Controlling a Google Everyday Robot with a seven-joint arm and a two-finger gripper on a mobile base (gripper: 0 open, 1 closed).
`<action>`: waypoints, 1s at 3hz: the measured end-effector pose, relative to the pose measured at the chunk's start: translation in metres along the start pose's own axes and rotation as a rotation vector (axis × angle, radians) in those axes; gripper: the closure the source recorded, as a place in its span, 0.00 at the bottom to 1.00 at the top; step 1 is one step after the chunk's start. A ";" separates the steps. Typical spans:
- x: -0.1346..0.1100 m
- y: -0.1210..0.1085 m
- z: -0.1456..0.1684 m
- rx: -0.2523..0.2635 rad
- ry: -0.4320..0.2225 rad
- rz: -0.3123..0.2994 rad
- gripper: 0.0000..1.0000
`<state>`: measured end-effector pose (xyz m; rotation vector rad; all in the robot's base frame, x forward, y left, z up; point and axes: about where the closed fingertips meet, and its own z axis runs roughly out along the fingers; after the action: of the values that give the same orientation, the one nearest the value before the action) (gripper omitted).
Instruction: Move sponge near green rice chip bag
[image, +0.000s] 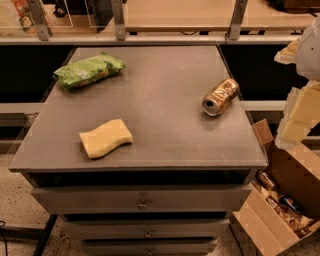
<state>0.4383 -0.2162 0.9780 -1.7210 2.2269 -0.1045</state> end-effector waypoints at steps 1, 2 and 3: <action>0.000 0.000 0.000 0.000 0.000 0.000 0.00; -0.017 -0.009 0.010 0.006 -0.001 -0.016 0.00; -0.057 -0.014 0.036 -0.028 -0.038 -0.078 0.00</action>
Offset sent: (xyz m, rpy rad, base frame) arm 0.0392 0.0382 -0.0150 -0.0149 -0.0007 0.0363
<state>0.4747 -0.1611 0.9594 -1.8092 2.1447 -0.0590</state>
